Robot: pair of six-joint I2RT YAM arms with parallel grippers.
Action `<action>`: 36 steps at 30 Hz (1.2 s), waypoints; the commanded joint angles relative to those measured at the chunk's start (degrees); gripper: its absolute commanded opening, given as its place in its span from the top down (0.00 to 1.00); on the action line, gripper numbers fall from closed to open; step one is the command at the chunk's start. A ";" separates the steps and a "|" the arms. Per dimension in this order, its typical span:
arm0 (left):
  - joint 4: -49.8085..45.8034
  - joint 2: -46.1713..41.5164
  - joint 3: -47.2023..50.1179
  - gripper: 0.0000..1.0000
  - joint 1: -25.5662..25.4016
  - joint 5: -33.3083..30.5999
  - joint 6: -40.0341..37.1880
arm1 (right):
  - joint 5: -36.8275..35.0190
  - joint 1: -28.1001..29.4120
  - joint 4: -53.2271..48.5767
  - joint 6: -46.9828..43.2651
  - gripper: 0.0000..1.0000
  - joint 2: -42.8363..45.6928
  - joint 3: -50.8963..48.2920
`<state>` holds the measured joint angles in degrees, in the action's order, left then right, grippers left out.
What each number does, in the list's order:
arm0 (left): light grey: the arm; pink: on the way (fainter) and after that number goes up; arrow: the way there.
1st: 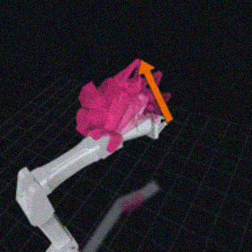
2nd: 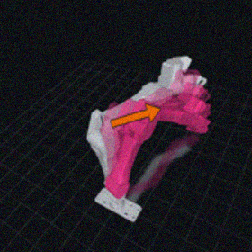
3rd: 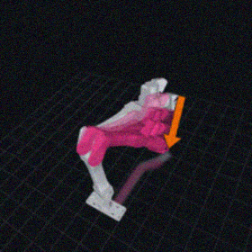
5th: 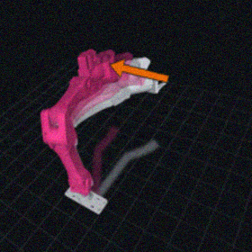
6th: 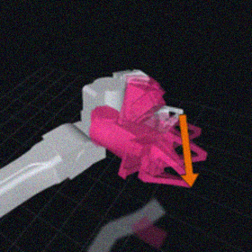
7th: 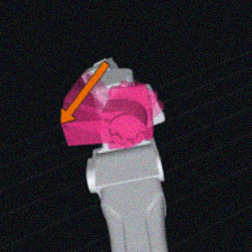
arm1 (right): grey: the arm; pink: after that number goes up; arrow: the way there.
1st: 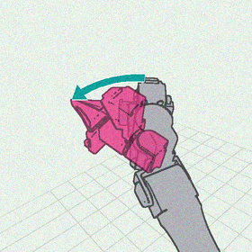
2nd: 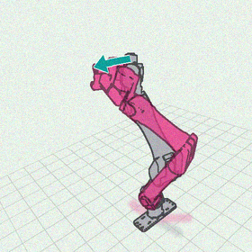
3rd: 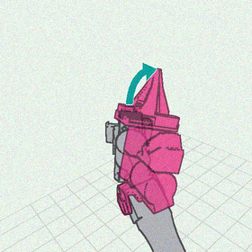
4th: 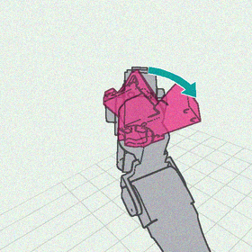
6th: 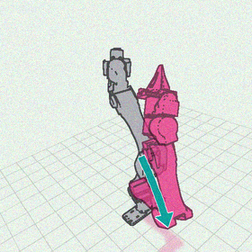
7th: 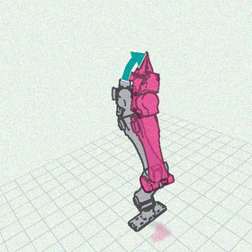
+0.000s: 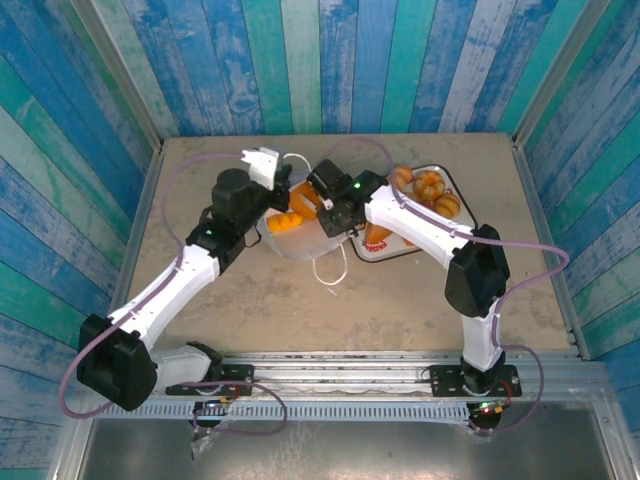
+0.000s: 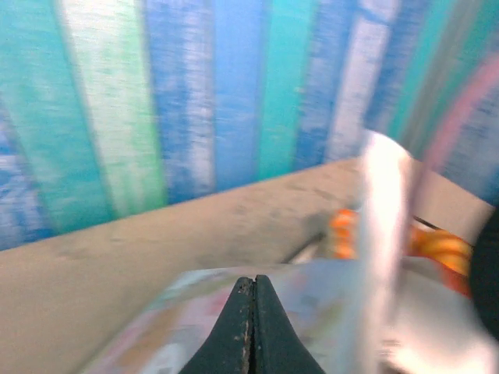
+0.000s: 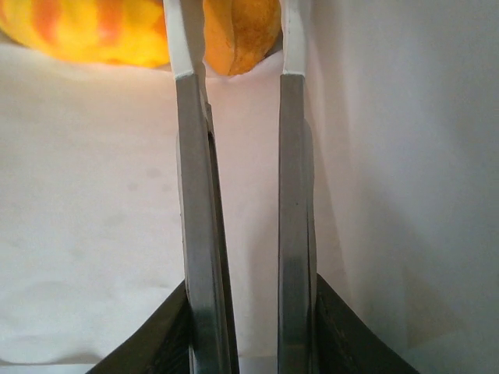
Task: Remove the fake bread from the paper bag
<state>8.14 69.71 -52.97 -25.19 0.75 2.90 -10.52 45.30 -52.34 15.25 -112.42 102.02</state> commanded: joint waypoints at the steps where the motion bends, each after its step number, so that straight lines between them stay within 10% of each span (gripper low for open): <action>1: 1.11 -1.96 -0.44 0.97 0.41 -6.29 -0.35 | -1.13 -0.74 -4.84 2.34 0.99 0.57 1.49; 36: -2.77 3.76 -6.03 1.00 0.40 -9.88 2.81 | 0.44 2.42 5.93 0.75 1.00 21.97 -7.01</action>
<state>6.35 71.05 -57.08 -24.84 -7.27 4.84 -10.00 47.70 -50.57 14.57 -94.94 95.57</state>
